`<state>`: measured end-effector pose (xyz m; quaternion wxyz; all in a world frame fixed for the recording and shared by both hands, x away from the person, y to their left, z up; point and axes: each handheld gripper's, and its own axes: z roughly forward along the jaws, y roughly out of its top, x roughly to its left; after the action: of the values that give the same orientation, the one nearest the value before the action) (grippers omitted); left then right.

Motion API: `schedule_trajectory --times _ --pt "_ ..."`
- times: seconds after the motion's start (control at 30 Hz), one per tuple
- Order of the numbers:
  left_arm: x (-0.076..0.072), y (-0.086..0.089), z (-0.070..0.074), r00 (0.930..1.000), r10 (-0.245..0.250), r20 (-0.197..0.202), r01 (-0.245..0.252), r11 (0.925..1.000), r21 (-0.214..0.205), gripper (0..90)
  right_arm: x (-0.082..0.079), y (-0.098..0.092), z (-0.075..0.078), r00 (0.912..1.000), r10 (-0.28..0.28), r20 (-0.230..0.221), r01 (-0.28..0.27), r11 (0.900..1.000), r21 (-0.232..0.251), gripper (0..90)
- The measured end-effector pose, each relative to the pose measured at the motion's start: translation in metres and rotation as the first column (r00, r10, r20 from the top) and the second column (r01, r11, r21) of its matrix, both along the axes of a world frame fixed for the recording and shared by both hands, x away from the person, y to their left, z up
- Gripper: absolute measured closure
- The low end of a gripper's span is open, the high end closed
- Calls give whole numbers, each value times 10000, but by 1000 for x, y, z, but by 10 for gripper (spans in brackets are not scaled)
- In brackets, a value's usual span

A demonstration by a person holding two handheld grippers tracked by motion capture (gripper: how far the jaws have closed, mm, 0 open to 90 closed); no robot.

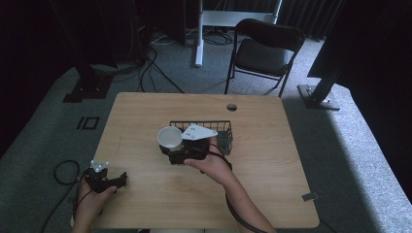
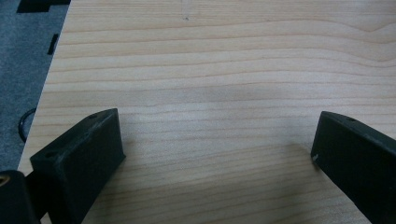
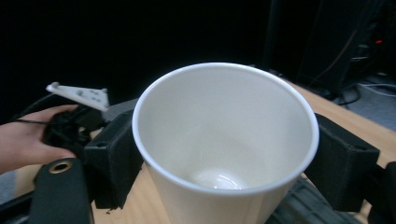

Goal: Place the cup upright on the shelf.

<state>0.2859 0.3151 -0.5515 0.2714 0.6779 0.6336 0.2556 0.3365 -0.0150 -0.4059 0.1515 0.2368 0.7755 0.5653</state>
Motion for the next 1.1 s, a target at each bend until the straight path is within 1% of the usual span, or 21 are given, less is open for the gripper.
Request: schedule_trajectory --times 0.1,0.17,0.27,0.33,0.37,0.5,0.63,0.73,0.83,0.97,1.03,1.07,1.1 --pt "0 0 0 10000 0 0 0 10000 1 25 4 -4 4 9995 -294 106 294 9996 -7 194" --pt "0 0 0 10000 1 1 -1 10000 2 25 6 -7 7 9989 -448 101 448 9990 -22 194" --pt "0 0 0 10000 -2 1 2 10000 2 25 10 -11 10 9978 -653 109 652 9978 88 194" --pt "0 0 0 10000 -2 -2 2 10000 6 25 13 -14 11 9962 -863 123 861 9962 162 194" --pt "0 0 0 10000 -1 4 1 10000 2 25 14 -15 12 9955 -935 143 933 9956 119 194" --pt "0 0 0 10000 -2 4 2 10000 3 25 21 -19 13 9899 -1410 114 1408 9899 142 194" --pt "0 0 0 10000 -8 -13 8 10000 3 25 28 -24 12 9791 -2029 155 2027 9791 149 194" --pt "0 0 0 10000 -1 3 1 10000 0 25 34 -29 11 9716 -2359 202 2358 9717 113 194" --pt "0 0 0 10000 0 2 0 10000 -1 25 40 -32 10 9616 -2730 270 2733 9619 -83 194" --pt "0 0 0 10000 1 4 -1 10000 0 25 49 -36 6 9485 -3162 186 3165 9485 -117 194" --pt "0 0 0 10000 -1 6 1 10000 -1 25 52 -36 4 9392 -3424 267 3429 9392 -197 194" --pt "0 0 0 10000 4 7 -4 10000 -2 25 54 -37 2 9360 -3517 175 3520 9358 -177 194" --pt "0 0 0 10000 2 3 -2 10000 0 25 56 -37 1 9331 -3591 192 3594 9329 -215 194"
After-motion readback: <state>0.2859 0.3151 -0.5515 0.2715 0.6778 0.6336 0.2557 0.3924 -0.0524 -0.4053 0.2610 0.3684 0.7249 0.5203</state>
